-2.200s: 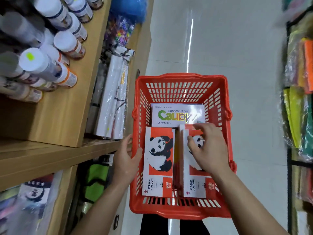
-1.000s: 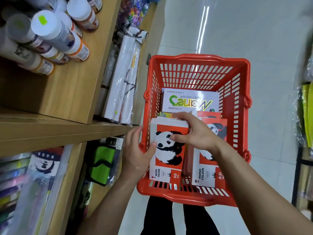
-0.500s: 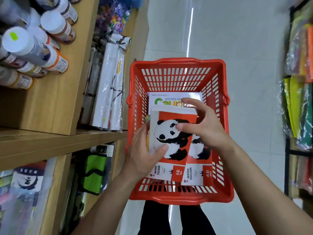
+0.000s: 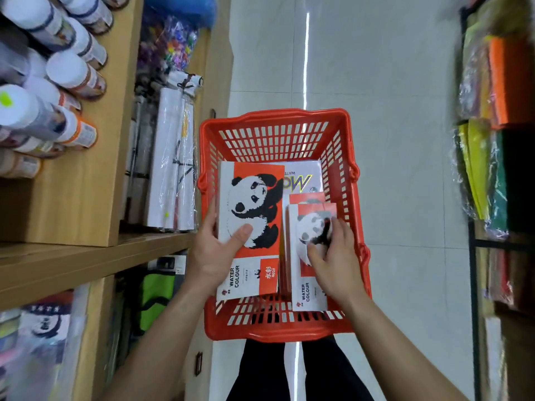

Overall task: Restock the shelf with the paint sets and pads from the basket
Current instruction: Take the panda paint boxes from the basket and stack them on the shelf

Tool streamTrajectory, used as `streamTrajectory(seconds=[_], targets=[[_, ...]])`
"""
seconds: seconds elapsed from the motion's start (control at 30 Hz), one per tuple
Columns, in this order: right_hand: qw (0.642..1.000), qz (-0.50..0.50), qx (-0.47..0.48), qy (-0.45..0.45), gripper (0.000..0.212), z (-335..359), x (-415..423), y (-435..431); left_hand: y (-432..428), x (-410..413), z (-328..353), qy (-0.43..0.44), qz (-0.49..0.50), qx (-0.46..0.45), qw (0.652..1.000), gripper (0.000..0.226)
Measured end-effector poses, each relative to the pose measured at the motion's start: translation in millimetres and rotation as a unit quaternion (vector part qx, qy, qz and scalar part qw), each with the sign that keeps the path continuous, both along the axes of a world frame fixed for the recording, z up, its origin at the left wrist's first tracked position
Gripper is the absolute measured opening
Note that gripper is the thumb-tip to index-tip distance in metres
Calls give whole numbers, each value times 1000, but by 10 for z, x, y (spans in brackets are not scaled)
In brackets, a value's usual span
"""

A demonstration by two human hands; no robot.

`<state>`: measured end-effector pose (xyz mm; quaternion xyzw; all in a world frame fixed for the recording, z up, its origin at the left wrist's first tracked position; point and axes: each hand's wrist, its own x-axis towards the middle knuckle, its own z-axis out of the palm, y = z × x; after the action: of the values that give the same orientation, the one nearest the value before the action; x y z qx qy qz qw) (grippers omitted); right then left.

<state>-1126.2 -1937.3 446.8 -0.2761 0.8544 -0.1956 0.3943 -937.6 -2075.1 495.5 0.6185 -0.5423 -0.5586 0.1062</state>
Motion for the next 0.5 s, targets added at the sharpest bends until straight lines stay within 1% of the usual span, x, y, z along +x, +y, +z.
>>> streamTrajectory(seconds=[0.07,0.13,0.17,0.27,0.33,0.43,0.5], targets=[[998,-41,37,11,84,-65,139,4,-13,22,47,-8,24,5,1000,74],[996,-54,49,43,88,-113,196,-30,-27,72,85,-18,34,2,999,62],[996,-54,48,55,88,-142,203,-53,-38,111,99,-22,41,2,999,59],[997,-32,59,47,89,-219,204,-140,-73,270,100,-46,59,20,997,71],[996,-35,76,39,99,-274,196,-201,-68,377,95,-59,65,35,996,75],[993,-59,91,36,112,-336,231,-240,-39,485,99,-77,69,48,993,75],[994,-68,90,8,120,-347,254,-234,-12,527,92,-78,86,63,991,68]])
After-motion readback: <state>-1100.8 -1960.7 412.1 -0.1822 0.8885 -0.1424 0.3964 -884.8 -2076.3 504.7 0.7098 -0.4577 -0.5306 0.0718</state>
